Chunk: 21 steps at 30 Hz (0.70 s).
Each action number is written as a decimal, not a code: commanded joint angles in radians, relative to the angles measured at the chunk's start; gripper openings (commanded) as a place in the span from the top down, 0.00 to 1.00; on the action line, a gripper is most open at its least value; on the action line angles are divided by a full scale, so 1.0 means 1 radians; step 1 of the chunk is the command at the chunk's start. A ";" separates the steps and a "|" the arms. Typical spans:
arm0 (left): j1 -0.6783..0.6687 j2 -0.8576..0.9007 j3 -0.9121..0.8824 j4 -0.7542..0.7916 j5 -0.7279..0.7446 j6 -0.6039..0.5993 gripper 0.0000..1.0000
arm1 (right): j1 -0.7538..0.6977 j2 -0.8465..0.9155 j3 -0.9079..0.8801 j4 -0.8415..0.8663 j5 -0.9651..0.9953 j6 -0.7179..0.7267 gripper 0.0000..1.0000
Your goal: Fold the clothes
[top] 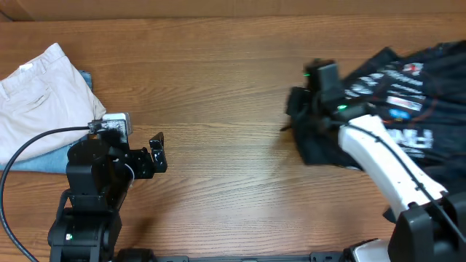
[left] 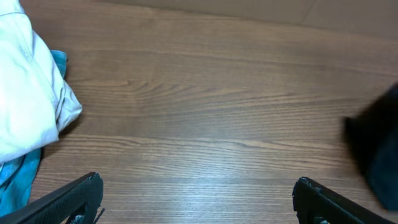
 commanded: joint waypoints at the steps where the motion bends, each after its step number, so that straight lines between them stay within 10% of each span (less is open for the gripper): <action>1: 0.008 -0.002 0.026 0.007 0.010 0.013 0.00 | 0.066 -0.020 0.018 0.128 0.031 -0.004 0.95; 3: 0.008 0.001 0.026 0.008 0.010 0.013 0.00 | 0.079 -0.017 0.018 0.237 0.029 -0.004 0.87; 10: 0.008 0.022 0.026 0.022 0.029 0.013 0.00 | 0.027 -0.024 0.042 0.266 0.043 -0.004 0.05; 21: -0.103 0.232 0.026 0.095 0.198 0.014 0.00 | -0.135 -0.187 0.058 -0.191 0.187 0.008 0.00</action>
